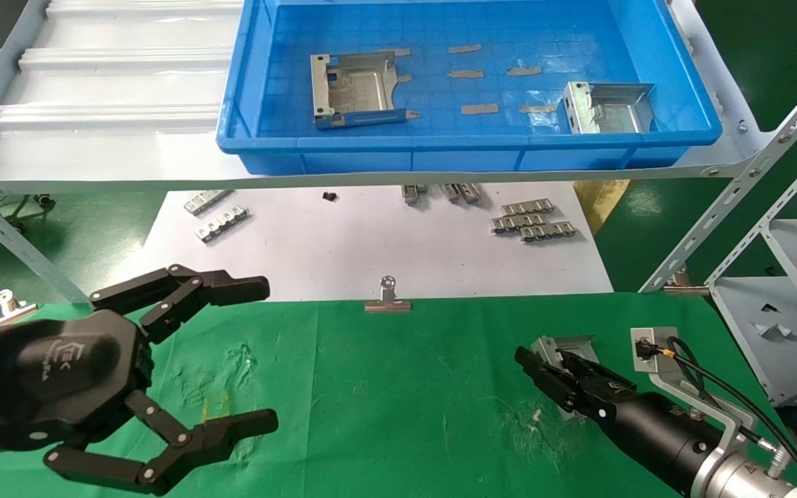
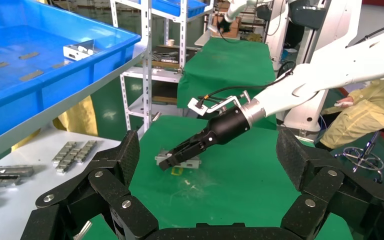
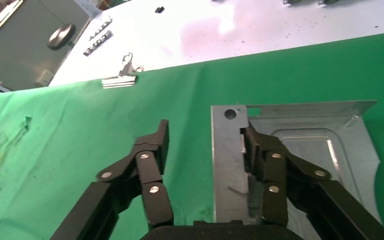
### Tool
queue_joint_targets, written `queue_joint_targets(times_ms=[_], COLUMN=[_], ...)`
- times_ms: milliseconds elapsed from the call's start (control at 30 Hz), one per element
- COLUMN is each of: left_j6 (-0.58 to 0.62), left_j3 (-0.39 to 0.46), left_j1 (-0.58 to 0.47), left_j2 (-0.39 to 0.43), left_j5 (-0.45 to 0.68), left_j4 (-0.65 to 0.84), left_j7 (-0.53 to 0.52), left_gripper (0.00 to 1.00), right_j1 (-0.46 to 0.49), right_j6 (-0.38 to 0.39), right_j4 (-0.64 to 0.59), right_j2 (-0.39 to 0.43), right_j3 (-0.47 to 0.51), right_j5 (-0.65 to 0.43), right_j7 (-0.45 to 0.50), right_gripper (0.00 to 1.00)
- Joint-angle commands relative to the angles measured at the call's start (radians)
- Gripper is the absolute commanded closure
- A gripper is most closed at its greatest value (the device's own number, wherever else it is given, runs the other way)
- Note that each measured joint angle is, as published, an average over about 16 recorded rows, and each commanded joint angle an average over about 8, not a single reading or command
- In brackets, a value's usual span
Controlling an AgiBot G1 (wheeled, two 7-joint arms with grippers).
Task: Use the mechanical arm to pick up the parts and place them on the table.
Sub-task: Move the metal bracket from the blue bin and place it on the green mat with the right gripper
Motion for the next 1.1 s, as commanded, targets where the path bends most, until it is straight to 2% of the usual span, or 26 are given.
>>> queue_joint_targets(times_ms=[33,167,400,800,1100], left_j6=[0.0,0.0,0.0,0.0,0.0], left_j3=[0.0,0.0,0.0,0.0,0.0], left_j1=[0.0,0.0,0.0,0.0,0.0], left_j2=[0.0,0.0,0.0,0.0,0.0], left_j5=[0.0,0.0,0.0,0.0,0.0], left_j4=[0.0,0.0,0.0,0.0,0.0], left_j7=[0.0,0.0,0.0,0.0,0.0], left_gripper=[0.0,0.0,0.0,0.0,0.0], right_j1=[-0.006,-0.009,0.03,0.115,0.212], right_j6=[-0.002,-0.012,-0.024,0.001,-0.052], right_j4=[0.0,-0.001,-0.003,-0.011,-0.032], right_j2=[-0.007,-0.002,0.029,0.002,-0.004], right_j3=[0.01,0.015,-0.032,-0.106,-0.195], right_j5=[0.012,0.002,-0.085,-0.128,-0.197], right_j7=[0.0,-0.021,-0.057,0.022,0.084], right_gripper=[0.0,0.0,0.0,0.0,0.0])
